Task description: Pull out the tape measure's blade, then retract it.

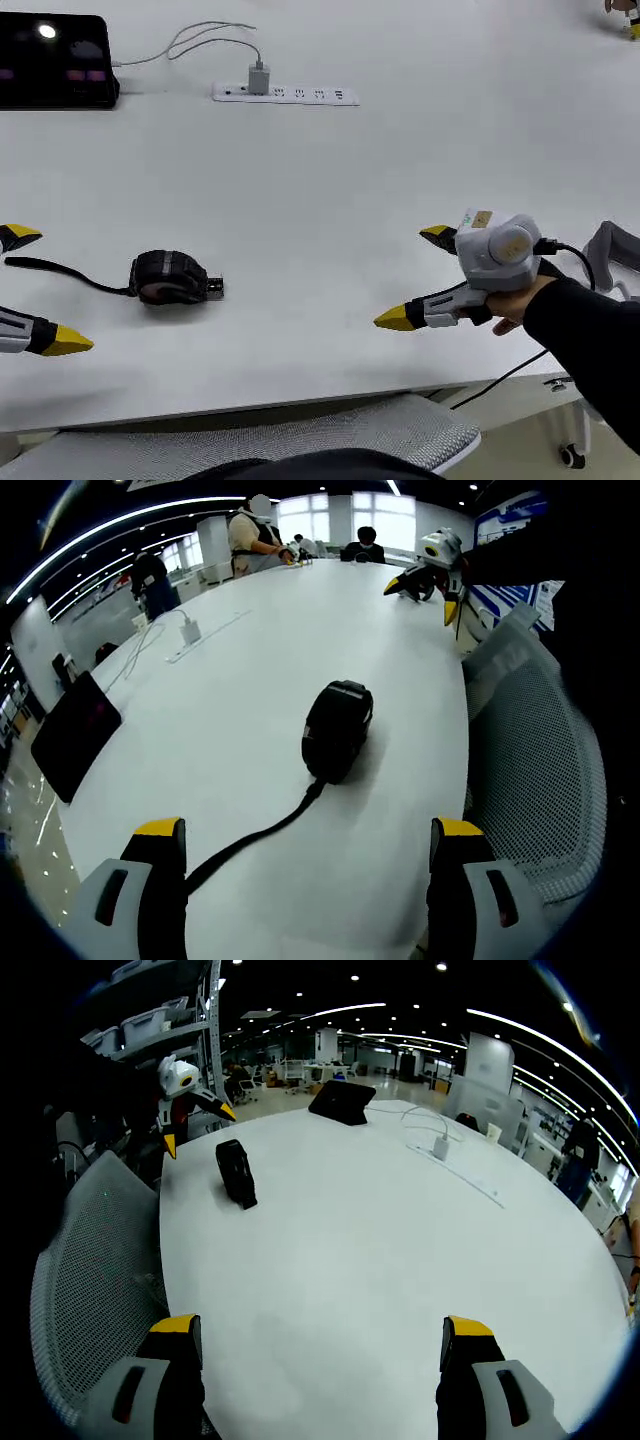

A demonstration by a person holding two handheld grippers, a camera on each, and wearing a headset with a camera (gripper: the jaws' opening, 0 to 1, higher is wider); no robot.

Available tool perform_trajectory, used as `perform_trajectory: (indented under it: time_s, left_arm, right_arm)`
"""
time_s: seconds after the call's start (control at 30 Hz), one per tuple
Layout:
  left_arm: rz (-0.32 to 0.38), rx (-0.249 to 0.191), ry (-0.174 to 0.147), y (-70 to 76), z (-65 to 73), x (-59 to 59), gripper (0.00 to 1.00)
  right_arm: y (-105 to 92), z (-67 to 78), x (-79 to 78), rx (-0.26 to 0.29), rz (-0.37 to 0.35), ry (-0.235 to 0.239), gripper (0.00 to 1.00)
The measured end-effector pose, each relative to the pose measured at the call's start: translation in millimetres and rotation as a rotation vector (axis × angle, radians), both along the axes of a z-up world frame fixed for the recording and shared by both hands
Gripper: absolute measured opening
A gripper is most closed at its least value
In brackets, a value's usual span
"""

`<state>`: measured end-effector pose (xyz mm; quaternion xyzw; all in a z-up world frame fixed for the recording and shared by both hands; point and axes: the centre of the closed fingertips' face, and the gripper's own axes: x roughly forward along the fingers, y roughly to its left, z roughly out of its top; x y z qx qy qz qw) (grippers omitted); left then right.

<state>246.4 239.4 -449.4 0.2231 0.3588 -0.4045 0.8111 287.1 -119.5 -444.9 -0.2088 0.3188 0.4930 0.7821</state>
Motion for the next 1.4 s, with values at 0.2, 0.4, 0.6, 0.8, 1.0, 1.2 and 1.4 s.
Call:
perform_trajectory:
  time_s: [0.2,0.4,0.6,0.8,1.0,1.2,1.4]
  left_arm:
    - [-0.006,0.018,0.046,-3.7,-0.7,8.3,0.99]
    - [-0.081,0.063,0.04,-10.0,-7.0,14.1,0.99]
    - [-0.167,0.125,0.045,-16.5,-10.4,14.5,0.98]
    - [-0.221,0.127,0.057,-28.9,-8.5,18.8,0.97]
    - [-0.238,0.117,0.063,-43.8,-6.0,23.6,0.95]
    - [-0.25,0.116,0.071,-60.1,-11.7,28.8,0.9]
    - [-0.255,0.122,0.051,-75.6,-12.1,36.9,0.86]
  right_arm:
    - [12.6,-4.6,6.0,0.0,0.05,-0.013,0.99]
    - [22.8,-10.2,9.4,-0.018,0.086,-0.009,0.99]
    - [34.1,-13.5,9.6,-0.028,0.123,-0.011,0.99]
    - [48.3,-16.2,10.3,-0.031,0.168,-0.012,0.99]
    - [62.8,-21.5,12.9,-0.033,0.201,0.0,0.99]
    - [79.9,-27.3,16.8,-0.017,0.221,0.012,0.99]
    - [101.5,-34.8,11.6,0.001,0.241,0.033,0.99]
